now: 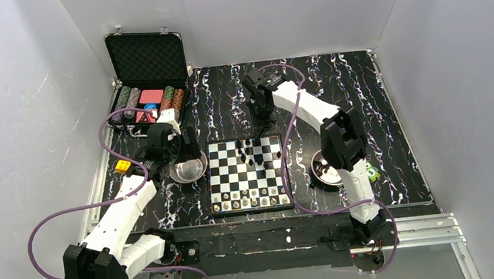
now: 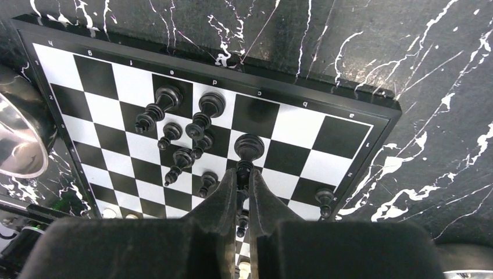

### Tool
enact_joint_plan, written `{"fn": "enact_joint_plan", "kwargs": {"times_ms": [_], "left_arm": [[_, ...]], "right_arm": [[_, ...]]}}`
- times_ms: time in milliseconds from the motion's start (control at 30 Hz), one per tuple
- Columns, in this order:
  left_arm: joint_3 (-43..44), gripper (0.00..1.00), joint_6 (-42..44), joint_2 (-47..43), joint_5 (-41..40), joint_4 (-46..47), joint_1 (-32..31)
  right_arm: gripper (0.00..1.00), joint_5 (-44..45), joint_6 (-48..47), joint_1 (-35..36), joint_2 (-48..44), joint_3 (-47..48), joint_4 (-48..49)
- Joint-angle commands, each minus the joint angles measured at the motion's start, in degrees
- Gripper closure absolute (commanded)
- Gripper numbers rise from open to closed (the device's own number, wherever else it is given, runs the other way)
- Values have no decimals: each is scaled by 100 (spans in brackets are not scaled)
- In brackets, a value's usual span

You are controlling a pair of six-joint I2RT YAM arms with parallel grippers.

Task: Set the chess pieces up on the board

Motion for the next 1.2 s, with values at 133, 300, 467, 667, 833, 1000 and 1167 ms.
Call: {"fn": "enact_joint_plan", "kwargs": {"times_ms": [133, 300, 467, 667, 833, 1000, 1167], "left_arm": [[-35, 17, 25, -28, 0, 80, 37], [-36, 16, 20, -39, 21, 83, 30], [-33, 17, 19, -31, 46, 89, 36], [-37, 16, 20, -21, 60, 89, 37], [-38, 17, 20, -27, 59, 89, 32], [-34, 17, 20, -29, 66, 88, 36], [-33, 17, 20, -23, 86, 89, 36]], "right_arm": [[99, 184, 1, 79, 286, 448, -158], [99, 230, 14, 88, 400, 470, -135], [99, 234, 38, 89, 524, 563, -133], [99, 222, 41, 89, 643, 711, -181], [99, 198, 22, 104, 644, 700, -202], [99, 201, 1, 122, 576, 610, -200], [98, 206, -12, 133, 521, 492, -204]]}}
